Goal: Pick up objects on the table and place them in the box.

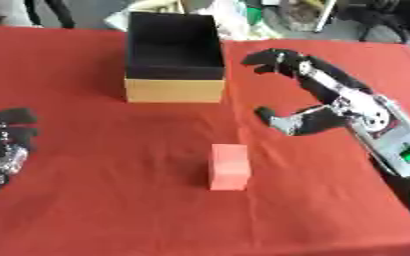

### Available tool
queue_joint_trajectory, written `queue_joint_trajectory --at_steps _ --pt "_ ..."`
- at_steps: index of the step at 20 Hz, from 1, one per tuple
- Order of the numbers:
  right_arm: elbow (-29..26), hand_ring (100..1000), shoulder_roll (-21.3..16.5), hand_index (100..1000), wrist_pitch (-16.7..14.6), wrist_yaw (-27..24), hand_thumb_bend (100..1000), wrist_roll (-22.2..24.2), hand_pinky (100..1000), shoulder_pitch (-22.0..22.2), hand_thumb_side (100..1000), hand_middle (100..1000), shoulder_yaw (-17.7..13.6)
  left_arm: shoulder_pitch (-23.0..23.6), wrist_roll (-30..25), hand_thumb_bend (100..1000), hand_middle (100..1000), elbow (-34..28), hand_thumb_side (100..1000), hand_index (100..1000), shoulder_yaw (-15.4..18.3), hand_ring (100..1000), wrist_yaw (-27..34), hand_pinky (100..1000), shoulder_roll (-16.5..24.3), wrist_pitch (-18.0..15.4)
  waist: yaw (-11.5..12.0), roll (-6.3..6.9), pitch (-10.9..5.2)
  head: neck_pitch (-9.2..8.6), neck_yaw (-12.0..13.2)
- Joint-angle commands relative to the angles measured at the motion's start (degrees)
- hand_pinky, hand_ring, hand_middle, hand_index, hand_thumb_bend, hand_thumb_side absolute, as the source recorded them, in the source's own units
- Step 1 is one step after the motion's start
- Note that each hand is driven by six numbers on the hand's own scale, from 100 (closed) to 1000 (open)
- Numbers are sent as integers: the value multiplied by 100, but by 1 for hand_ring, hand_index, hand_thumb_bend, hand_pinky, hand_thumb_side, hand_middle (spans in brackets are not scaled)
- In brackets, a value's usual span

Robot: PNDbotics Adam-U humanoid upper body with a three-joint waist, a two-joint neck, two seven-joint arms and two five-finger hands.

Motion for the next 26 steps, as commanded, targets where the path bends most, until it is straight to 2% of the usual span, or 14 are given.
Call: queue_joint_trajectory --at_steps 1,3,4,5,11,19,26 --pt "-158 931 -165 934 -2 -111 238 110 876 1 199 851 36 -45 -7 100 782 -64 349 875 58 808 -13 716 25 3 9 13 -99 -55 -29" --pt "-152 931 -171 934 12 -146 237 223 875 38 209 850 126 -43 -12 100 782 -56 350 875 55 808 -18 716 26 7 12 7 -103 -54 -38" --pt "-143 931 -172 934 19 -160 323 281 874 47 145 850 166 -42 -14 100 782 -53 346 875 54 808 -19 717 25 8 13 4 -105 -54 -44" --pt "-124 931 -169 934 31 -171 235 348 874 53 219 850 220 -43 -17 100 782 -52 350 875 51 808 -20 717 24 8 15 2 -108 -57 -50" --pt "162 926 -91 935 58 -41 241 707 872 4 246 853 509 -48 -29 100 783 -52 349 875 41 809 -20 717 22 3 41 9 -120 -63 -78" --pt "939 919 157 937 -48 684 276 787 879 -246 253 861 636 -56 -42 100 783 -47 348 875 29 810 -12 717 11 -1 50 29 -134 -64 -99" --pt "1241 919 238 939 -272 1478 295 683 887 -363 250 870 596 -52 -44 100 783 -42 349 875 29 811 -14 718 10 0 65 28 -134 -59 -101"
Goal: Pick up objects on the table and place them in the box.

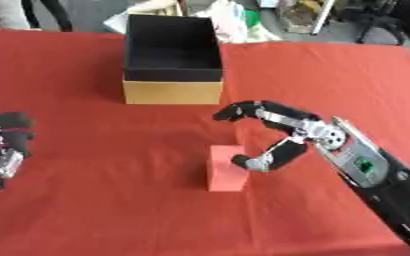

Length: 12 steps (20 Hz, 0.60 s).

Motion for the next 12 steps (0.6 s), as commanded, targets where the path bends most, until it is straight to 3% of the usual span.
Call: queue_joint_trajectory --at_steps 1,6,7,8,12 --pt "40 918 -46 939 -99 383 294 -88 886 -67 253 870 -63 -55 -10 100 783 -74 349 875 31 811 -9 717 52 -10 3 19 -90 -54 -14" --pt "-31 915 -69 939 -196 601 283 -190 882 -10 258 866 -25 -60 -12 100 783 -75 350 875 30 811 -14 718 58 -7 1 -4 -95 -59 -8" --pt "-83 915 -88 939 -194 555 252 -192 882 -1 307 866 -36 -58 -11 100 783 -75 350 875 31 811 -15 718 59 -6 0 -7 -97 -58 -6" --pt "-155 915 -113 939 -187 498 278 -196 882 7 252 864 -58 -54 -10 100 783 -75 350 875 32 812 -16 718 61 -6 -2 -10 -100 -60 -3" --pt "-345 915 -170 939 -104 355 277 -163 881 32 251 864 -113 -49 -8 100 783 -75 350 875 34 812 -17 718 64 -5 -4 -12 -105 -63 2"
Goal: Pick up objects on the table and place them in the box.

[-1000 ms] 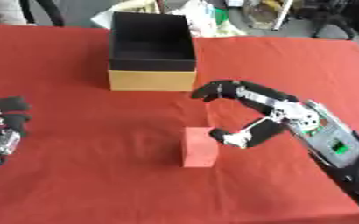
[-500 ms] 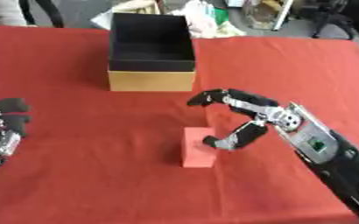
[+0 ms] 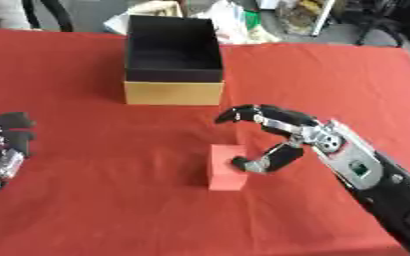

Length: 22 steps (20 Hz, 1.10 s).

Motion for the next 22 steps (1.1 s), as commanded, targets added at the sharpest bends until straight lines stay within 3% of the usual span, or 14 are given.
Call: queue_joint_trajectory --at_steps 1,5,11,22 --pt "-221 915 -196 939 57 -108 277 16 881 -30 251 864 -111 -49 -6 100 783 -76 350 875 34 812 -17 718 64 -7 -4 20 -89 -61 0" --pt "-573 912 -315 939 56 -340 265 -76 877 54 234 860 -253 -35 7 100 783 -76 351 875 48 812 -20 718 72 -7 -25 9 -99 -67 13" --pt "-708 913 -353 941 185 -447 259 248 875 241 261 862 -49 -36 5 100 783 -79 351 875 44 813 -21 718 75 -2 -9 -2 -93 -67 6" --pt "-620 911 -260 942 -32 312 282 292 884 264 233 869 37 -28 -1 100 783 -75 353 874 38 814 -18 719 68 1 0 13 -87 -60 -12"
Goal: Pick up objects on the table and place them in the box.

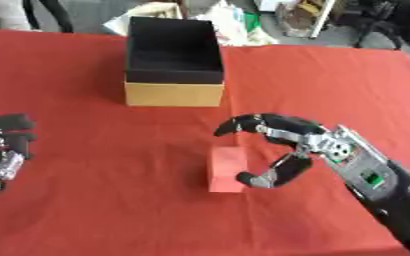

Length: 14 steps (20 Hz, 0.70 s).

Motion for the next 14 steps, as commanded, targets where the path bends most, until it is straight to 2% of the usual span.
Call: queue_joint_trajectory --at_steps 1,8,14 --pt "-16 910 -91 942 -83 279 284 -64 884 -61 234 868 -1 -40 -3 100 783 -76 354 875 37 815 -17 719 66 0 2 37 -79 -42 -15" --pt "54 899 -66 937 -140 473 285 -119 874 -71 237 855 47 -42 -6 100 783 -77 355 875 36 816 -17 719 63 1 6 33 -76 -40 -20" --pt "85 863 -49 913 -115 676 283 112 840 -81 231 813 80 -39 -8 100 783 -77 356 874 33 816 -20 719 62 7 21 16 -78 -45 -27"
